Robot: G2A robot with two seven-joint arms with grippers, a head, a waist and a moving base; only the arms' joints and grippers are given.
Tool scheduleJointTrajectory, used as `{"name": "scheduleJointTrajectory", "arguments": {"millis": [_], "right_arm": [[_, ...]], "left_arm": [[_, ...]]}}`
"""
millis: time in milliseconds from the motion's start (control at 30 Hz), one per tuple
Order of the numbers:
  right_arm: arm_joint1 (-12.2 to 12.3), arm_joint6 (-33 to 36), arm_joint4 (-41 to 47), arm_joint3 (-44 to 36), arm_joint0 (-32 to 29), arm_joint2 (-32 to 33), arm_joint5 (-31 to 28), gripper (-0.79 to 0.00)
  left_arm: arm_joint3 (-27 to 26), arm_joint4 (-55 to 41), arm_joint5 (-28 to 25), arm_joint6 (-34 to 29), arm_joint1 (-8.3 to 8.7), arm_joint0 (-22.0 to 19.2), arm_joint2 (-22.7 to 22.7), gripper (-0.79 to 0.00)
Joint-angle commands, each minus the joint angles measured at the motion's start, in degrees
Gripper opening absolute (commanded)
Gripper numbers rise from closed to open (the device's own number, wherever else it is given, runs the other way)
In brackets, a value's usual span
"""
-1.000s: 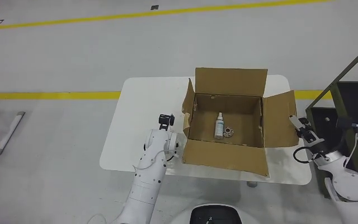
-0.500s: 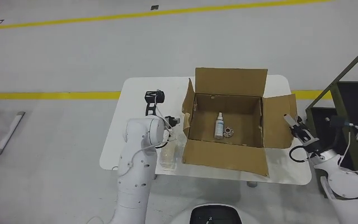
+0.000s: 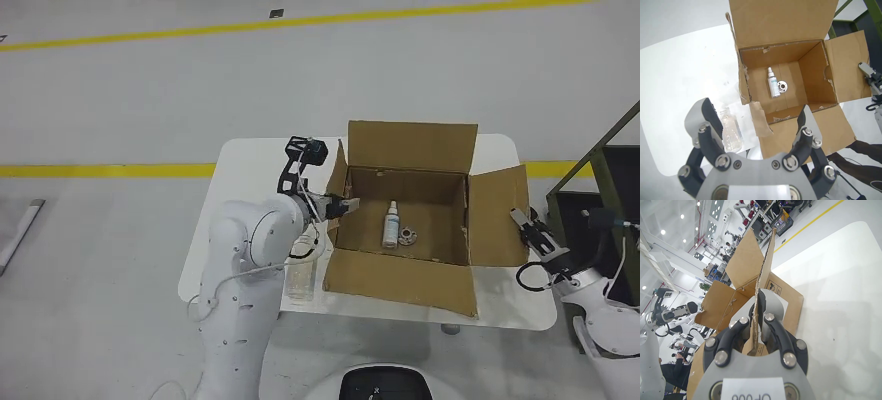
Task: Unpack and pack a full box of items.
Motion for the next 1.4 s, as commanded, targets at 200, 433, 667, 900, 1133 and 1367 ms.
{"name": "scheduleJointTrajectory", "arguments": {"millis": [200,433,667,900,1133,1367], "right_arm": [[0.0,-0.2,-0.1,0.1,0.0,-0.2,0.1,-0.785],[0.0,0.0,1.5,0.6,0.2,-0.3,0.1,-0.785],[0.0,1.9,6.4,1.7,1.1,-0.2,-0.4,-0.785],[0.3,5.0,9.8,2.4,2.0,0.5,-1.0,-0.785],[0.4,7.0,13.6,2.5,2.1,1.1,-0.3,-0.785],[0.8,9.6,14.4,2.2,1.6,2.0,0.6,-0.785]], "left_arm": [[8.1,9.7,0.6,3.9,0.49,0.1,2.7,0.0],[11.6,3.1,4.4,4.7,0.35,0.2,0.4,-0.785],[14.2,-5.8,5.9,2.0,0.6,-0.1,-3.0,-0.785],[13.7,-12.7,8.7,-0.6,0.79,0.5,-4.1,-0.785],[9.5,-14.2,12.7,-4.8,1.38,2.2,-4.7,-0.785],[3.6,-16.8,15.6,-9.2,2.07,4.8,-5.7,-0.785]]}}
